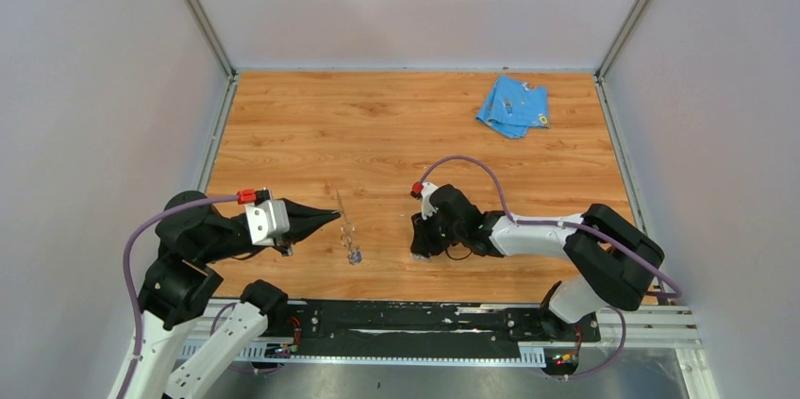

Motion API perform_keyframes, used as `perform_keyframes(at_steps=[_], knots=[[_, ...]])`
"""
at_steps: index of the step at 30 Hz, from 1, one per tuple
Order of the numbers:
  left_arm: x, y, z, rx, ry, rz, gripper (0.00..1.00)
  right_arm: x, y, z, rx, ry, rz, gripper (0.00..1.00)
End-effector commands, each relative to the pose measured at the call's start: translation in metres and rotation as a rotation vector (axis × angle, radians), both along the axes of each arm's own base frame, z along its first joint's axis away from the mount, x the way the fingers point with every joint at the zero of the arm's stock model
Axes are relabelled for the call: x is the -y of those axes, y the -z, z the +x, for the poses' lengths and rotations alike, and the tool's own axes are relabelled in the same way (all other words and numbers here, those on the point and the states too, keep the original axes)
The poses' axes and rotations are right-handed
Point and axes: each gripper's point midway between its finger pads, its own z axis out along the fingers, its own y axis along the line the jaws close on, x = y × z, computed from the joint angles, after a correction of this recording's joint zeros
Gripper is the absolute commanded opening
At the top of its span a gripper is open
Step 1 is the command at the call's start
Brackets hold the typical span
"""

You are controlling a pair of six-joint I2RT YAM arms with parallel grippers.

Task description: Put the keys on the keyring

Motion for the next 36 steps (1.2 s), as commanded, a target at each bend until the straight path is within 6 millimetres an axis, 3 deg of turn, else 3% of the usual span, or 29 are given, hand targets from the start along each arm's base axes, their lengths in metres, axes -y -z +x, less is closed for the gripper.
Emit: perform_keyframes(at_steps=[1, 4, 9, 18, 22, 30, 36], knots=[[-0.004, -0.017, -0.006, 0.071, -0.006, -0.014, 0.0, 0.001, 0.003, 0.005, 0.0, 0.001, -0.018, 0.24], [-0.004, -0.019, -0.006, 0.072, -0.006, -0.016, 0.0, 0.003, 0.003, 0.006, 0.007, 0.005, -0.027, 0.19], [-0.004, -0.018, -0.006, 0.065, -0.004, -0.015, 0.0, 0.007, -0.009, 0.011, 0.071, 0.02, -0.007, 0.01], [-0.003, -0.009, -0.003, 0.03, -0.014, -0.009, 0.0, 0.0, -0.056, 0.006, 0.213, -0.077, 0.102, 0.0], [-0.003, -0.001, 0.004, 0.01, -0.034, 0.002, 0.0, 0.0, -0.106, -0.008, 0.291, -0.15, 0.151, 0.0], [-0.002, 0.027, 0.013, 0.021, -0.026, 0.084, 0.0, -0.008, -0.223, -0.059, 0.392, -0.34, 0.3, 0.0], [-0.001, 0.03, 0.017, 0.025, -0.029, 0.095, 0.0, -0.028, -0.279, -0.086, 0.411, -0.452, 0.38, 0.0]])
